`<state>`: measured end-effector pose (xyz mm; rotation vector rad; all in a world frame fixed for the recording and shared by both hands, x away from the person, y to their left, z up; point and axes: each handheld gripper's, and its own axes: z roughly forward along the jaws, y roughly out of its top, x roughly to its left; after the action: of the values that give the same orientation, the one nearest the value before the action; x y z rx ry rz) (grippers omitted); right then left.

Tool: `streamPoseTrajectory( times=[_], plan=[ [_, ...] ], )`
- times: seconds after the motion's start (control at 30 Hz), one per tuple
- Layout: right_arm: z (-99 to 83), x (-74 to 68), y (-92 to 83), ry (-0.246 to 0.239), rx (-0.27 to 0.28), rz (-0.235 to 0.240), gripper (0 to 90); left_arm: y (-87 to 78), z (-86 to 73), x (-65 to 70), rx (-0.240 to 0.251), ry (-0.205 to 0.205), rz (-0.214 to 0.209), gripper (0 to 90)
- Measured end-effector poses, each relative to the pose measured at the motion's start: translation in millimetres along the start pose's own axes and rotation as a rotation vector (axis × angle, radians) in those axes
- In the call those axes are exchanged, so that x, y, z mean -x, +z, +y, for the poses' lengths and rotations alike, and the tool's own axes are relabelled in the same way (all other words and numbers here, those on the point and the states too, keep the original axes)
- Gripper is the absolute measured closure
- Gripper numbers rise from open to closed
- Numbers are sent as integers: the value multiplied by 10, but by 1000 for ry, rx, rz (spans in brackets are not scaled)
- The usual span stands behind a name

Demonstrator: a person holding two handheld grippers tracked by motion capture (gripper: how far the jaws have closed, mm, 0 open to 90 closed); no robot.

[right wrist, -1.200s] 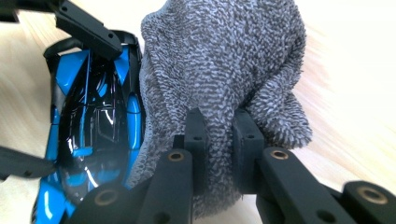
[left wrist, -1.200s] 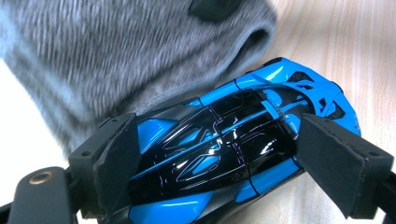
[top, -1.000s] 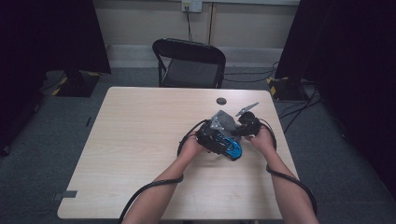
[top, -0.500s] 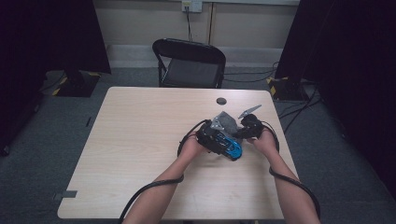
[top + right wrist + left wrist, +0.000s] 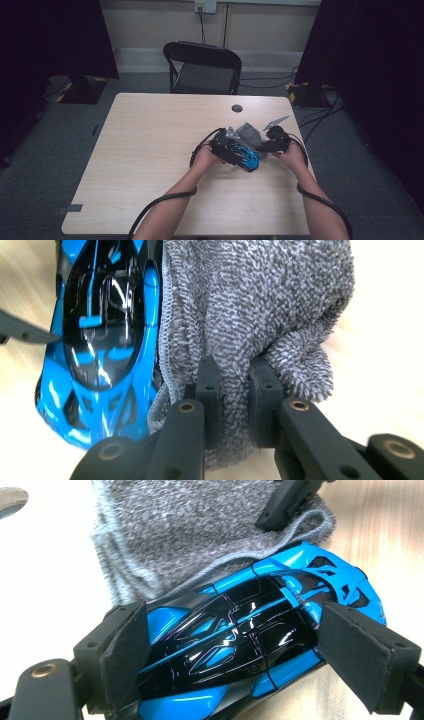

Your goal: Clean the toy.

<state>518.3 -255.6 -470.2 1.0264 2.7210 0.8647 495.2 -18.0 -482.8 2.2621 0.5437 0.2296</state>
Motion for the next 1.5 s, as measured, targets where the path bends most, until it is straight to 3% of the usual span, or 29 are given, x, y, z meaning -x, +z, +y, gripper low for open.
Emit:
streamPoseTrajectory(
  times=[0.7, 1.5],
  plan=[
    [-424, -36, -266, 41, 26, -13, 784, -1, 8, -11, -9, 4, -2, 136],
    [-834, -233, -520, 22, 27, 22, 783, 2, 15, -12, -12, 4, -3, 135]
  ],
)
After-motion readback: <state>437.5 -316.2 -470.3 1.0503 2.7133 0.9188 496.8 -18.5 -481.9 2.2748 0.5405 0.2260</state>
